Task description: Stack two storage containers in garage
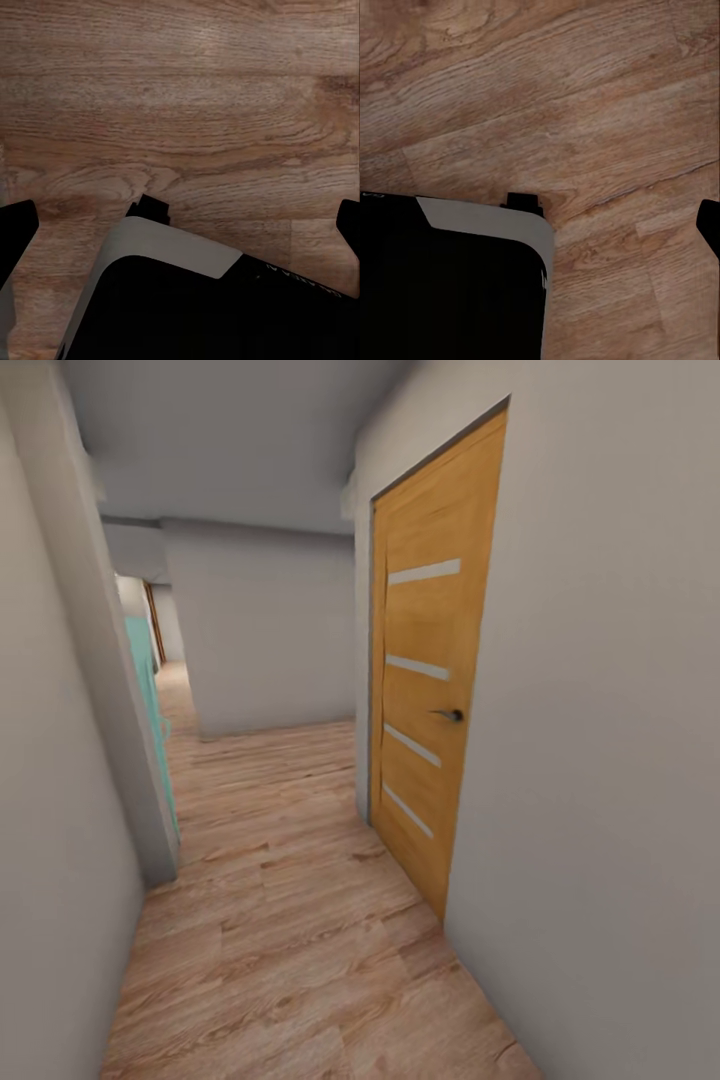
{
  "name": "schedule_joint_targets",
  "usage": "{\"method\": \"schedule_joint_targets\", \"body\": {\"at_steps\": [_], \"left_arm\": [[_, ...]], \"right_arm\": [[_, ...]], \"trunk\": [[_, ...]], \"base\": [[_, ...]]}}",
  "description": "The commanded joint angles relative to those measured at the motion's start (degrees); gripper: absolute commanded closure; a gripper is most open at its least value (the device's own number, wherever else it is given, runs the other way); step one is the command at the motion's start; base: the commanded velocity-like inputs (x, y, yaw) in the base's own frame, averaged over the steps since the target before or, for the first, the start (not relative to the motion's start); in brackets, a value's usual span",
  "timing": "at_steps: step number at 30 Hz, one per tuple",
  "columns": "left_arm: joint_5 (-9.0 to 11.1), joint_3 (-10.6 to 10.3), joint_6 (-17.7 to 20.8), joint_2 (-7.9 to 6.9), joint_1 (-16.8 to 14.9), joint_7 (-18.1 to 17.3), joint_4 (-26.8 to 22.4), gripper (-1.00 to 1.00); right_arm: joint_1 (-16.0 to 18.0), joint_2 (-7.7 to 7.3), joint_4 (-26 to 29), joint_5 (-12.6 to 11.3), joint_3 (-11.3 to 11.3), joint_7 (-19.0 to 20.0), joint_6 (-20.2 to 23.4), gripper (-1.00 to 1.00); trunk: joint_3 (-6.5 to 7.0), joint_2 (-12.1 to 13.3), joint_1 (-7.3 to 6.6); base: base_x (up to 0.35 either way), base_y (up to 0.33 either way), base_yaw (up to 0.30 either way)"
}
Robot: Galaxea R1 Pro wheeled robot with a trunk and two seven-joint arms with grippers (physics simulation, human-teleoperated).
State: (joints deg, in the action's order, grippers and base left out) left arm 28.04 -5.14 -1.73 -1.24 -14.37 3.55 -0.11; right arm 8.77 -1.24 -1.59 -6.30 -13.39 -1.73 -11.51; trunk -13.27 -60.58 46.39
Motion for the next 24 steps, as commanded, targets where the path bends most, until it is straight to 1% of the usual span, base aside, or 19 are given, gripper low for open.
{"method": "schedule_joint_targets", "body": {"at_steps": [1,24], "left_arm": [[0.4,-0.5,-0.1,0.01,0.0,0.2,0.0,-1.00],[0.5,-0.5,-0.1,0.10,0.0,0.2,0.0,-1.00]], "right_arm": [[0.1,0.01,-0.2,-0.6,-0.5,0.0,-0.4,-1.00],[0.1,0.01,-0.2,-0.7,-0.5,0.1,-0.4,-1.00]], "trunk": [[-0.07,0.0,0.04],[-0.07,0.0,0.04]], "base": [[0.321,0.000,0.275],[0.321,0.000,0.274]]}}
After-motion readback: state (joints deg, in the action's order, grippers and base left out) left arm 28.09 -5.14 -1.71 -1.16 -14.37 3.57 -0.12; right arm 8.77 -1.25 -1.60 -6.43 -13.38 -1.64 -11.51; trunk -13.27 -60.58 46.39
